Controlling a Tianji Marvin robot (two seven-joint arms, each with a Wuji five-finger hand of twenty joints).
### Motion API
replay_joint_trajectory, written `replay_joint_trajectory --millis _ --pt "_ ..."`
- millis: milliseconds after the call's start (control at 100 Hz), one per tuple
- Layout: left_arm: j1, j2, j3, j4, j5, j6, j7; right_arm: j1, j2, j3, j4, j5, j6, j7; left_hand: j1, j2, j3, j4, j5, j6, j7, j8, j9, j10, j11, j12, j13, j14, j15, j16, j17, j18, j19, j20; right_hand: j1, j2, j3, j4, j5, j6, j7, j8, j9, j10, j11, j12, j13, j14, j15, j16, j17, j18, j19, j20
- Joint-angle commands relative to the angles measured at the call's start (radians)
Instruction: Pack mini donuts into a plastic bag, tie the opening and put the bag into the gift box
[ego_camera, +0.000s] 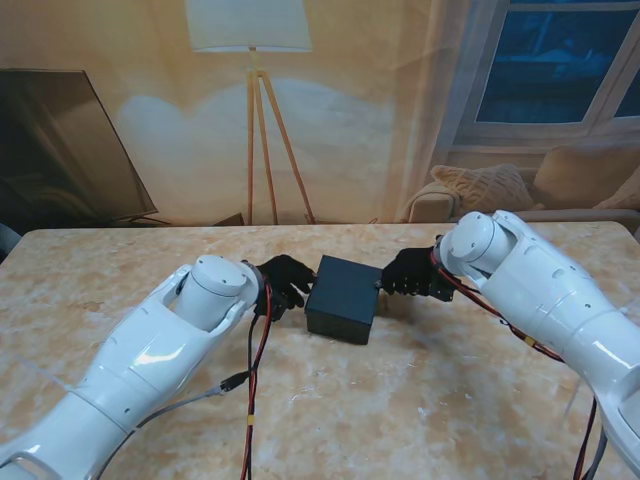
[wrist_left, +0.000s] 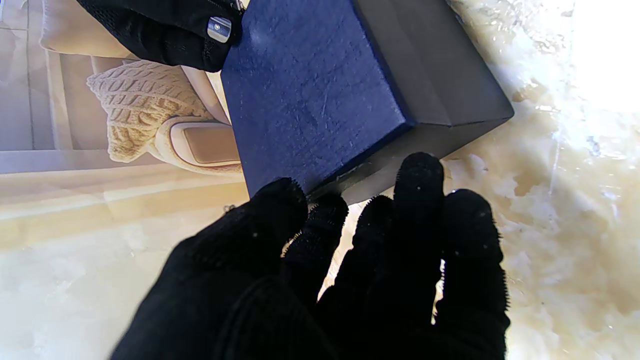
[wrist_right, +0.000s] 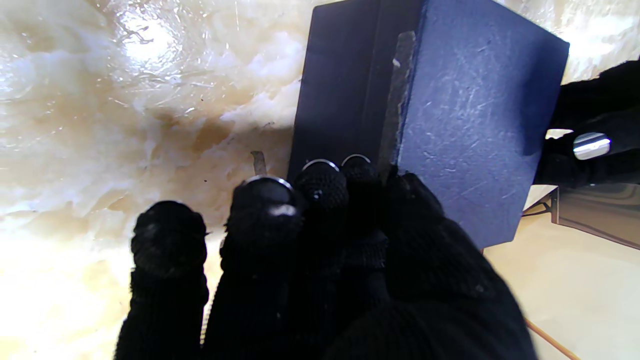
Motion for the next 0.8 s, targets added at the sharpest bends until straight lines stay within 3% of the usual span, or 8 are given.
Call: replay_joint_trajectory --millis 0,320,430,490,540,640,710,790 --pt "-0.007 -0.011 0.002 0.0 -0.001 0.002 -0.014 0.005 -0.014 -0.012 0.015 0.007 0.001 0.019 -0.016 -0.005 -0.002 0.023 -0.002 -0.045 0.014 0.0 0.0 -0.01 0.016 0.013 0.014 0.001 0.011 0.009 0.007 -0.016 0.001 0.016 -0.007 0.063 -0.016 0.022 0.059 -0.065 0.025 0.02 0.013 -0.021 0.073 0.028 0.016 -0.051 0.019 -0.008 0.02 0.015 0.057 0.017" --pt "-0.035 -0.024 0.041 0.054 0.023 0.01 -0.007 0.019 -0.029 -0.033 0.04 0.022 -0.006 0.016 -0.003 -0.041 0.035 0.026 0.031 -0.044 0.029 0.006 0.026 -0.011 0.053 0.025 0.054 -0.013 0.006 -0.01 0.052 -0.017 0.0 -0.003 0.001 0.071 -0.043 0.031 0.071 -0.064 0.023 0.027 0.021 -0.021 0.08 0.028 0.025 -0.055 0.026 -0.011 0.029 0.014 0.065 0.015" --pt "-0.047 -0.029 0.062 0.075 0.041 0.011 -0.002 0.03 -0.036 -0.051 0.059 0.029 -0.014 0.023 -0.021 -0.067 0.074 0.024 0.057 -0.044 0.067 0.051 0.046 -0.015 0.089 0.041 0.08 -0.02 0.01 -0.027 0.08 -0.017 0.012 -0.024 0.001 0.074 -0.05 0.033 0.077 -0.064 0.026 0.03 0.027 -0.025 0.085 0.029 0.031 -0.059 0.03 -0.012 0.035 0.012 0.068 0.014" --pt "-0.052 -0.033 0.069 0.084 0.043 0.018 0.002 0.037 -0.041 -0.06 0.072 0.037 -0.017 0.027 -0.028 -0.081 0.087 0.018 0.066 -0.051 0.109 0.119 0.055 -0.017 0.113 0.057 0.09 -0.02 0.019 -0.031 0.088 -0.015 0.024 -0.032 0.002 0.075 -0.053 0.035 0.079 -0.064 0.028 0.033 0.03 -0.027 0.09 0.031 0.033 -0.061 0.033 -0.012 0.036 0.013 0.069 0.013" --pt "-0.059 -0.035 0.08 0.094 0.047 0.019 0.002 0.043 -0.047 -0.069 0.084 0.04 -0.02 0.029 -0.005 -0.123 0.076 -0.018 0.063 -0.068 0.166 0.282 0.065 -0.024 0.131 0.071 0.099 -0.023 0.025 -0.035 0.096 -0.014 0.033 -0.041 0.001 0.078 -0.058 0.037 0.085 -0.065 0.032 0.038 0.034 -0.031 0.098 0.034 0.037 -0.064 0.038 -0.012 0.04 0.012 0.073 0.013" --pt "-0.072 -0.038 0.102 0.112 0.058 0.017 -0.007 0.053 -0.056 -0.087 0.107 0.046 -0.026 0.034 0.023 -0.167 0.05 -0.042 0.034 -0.091 0.268 0.427 0.075 -0.029 0.156 0.089 0.107 -0.027 0.036 -0.032 0.105 -0.018 0.044 -0.042 -0.002 0.085 -0.065 0.04 0.096 -0.065 0.04 0.05 0.043 -0.038 0.111 0.039 0.046 -0.07 0.047 -0.011 0.048 0.012 0.081 0.012" --pt "-0.076 -0.04 0.109 0.118 0.059 0.016 -0.009 0.06 -0.062 -0.097 0.122 0.05 -0.03 0.038 0.038 -0.181 0.031 -0.047 0.008 -0.103 0.337 0.476 0.079 -0.032 0.166 0.098 0.108 -0.03 0.042 -0.029 0.106 -0.019 0.049 -0.041 -0.005 0.09 -0.07 0.043 0.102 -0.066 0.043 0.056 0.047 -0.043 0.119 0.042 0.05 -0.073 0.052 -0.012 0.051 0.011 0.085 0.011" --pt "-0.081 -0.042 0.117 0.125 0.06 0.015 -0.01 0.064 -0.07 -0.104 0.139 0.055 -0.033 0.038 0.057 -0.183 -0.014 -0.045 -0.039 -0.11 0.475 0.437 0.081 -0.033 0.175 0.111 0.108 -0.031 0.046 -0.027 0.106 -0.019 0.053 -0.04 -0.004 0.091 -0.074 0.045 0.105 -0.066 0.041 0.06 0.049 -0.042 0.121 0.042 0.052 -0.075 0.055 -0.013 0.054 0.012 0.087 0.01"
